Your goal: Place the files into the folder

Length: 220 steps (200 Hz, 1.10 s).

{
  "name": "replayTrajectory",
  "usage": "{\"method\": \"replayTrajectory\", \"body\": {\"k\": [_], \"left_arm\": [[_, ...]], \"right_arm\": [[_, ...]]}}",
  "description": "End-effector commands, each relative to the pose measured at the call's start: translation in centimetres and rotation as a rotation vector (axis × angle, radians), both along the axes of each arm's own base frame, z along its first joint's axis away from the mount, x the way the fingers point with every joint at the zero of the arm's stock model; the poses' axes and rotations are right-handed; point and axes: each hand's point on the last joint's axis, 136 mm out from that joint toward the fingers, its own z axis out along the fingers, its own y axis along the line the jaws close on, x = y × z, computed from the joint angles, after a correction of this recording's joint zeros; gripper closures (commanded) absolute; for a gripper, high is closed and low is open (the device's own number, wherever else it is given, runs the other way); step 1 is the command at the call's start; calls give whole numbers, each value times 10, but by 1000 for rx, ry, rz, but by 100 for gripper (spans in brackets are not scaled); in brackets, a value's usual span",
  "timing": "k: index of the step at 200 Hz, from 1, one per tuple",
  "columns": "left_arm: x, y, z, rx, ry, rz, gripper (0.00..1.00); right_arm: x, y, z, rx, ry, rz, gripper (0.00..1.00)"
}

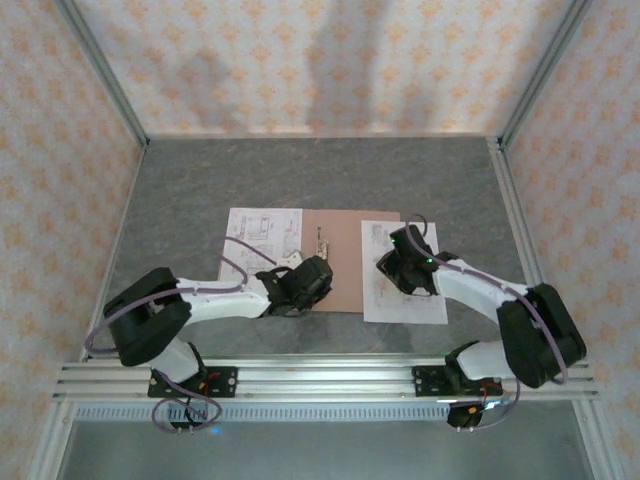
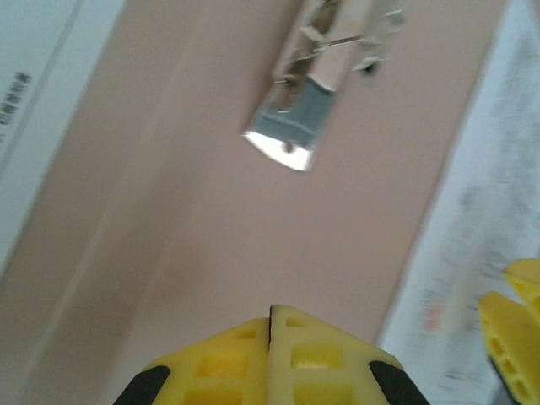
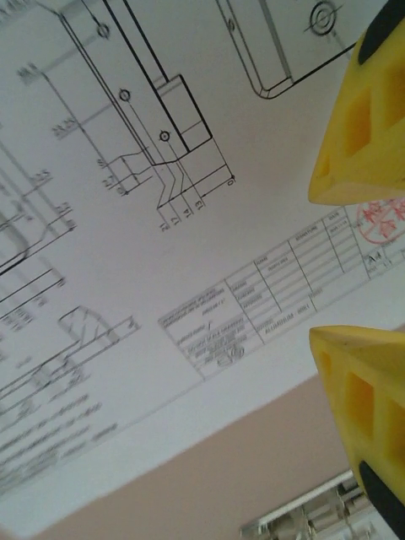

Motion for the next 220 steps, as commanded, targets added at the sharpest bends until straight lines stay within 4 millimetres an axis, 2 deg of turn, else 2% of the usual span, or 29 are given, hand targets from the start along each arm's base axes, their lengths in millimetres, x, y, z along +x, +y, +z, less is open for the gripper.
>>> {"method": "replayTrajectory", "body": {"k": [1, 31, 52, 88, 148, 188, 208, 220], "left_arm": [[-7, 15, -23, 87, 34, -20, 100], [-14, 25, -45, 139, 64, -33, 100], [-18, 28, -56, 150, 76, -38, 100], [-20, 32, -61, 169, 75, -53, 100], [-19, 38, -53, 205, 52, -76, 100], [-18, 41, -45, 225, 35, -89, 100], [-14, 40, -31, 232, 8, -98, 100], [-8, 39, -14, 237, -23, -99, 100]], "right_arm": [[11, 14, 3, 30, -22, 36, 58], [18, 20, -3, -10, 10, 32, 58], [22, 32, -12, -19, 35, 50, 60], [25, 54, -16, -47, 49, 75, 60], [41, 96, -19, -38, 66, 173, 63], [42, 117, -20, -13, 77, 227, 63], [42, 125, -12, 20, 62, 240, 63], [43, 127, -4, 29, 43, 250, 63]]}}
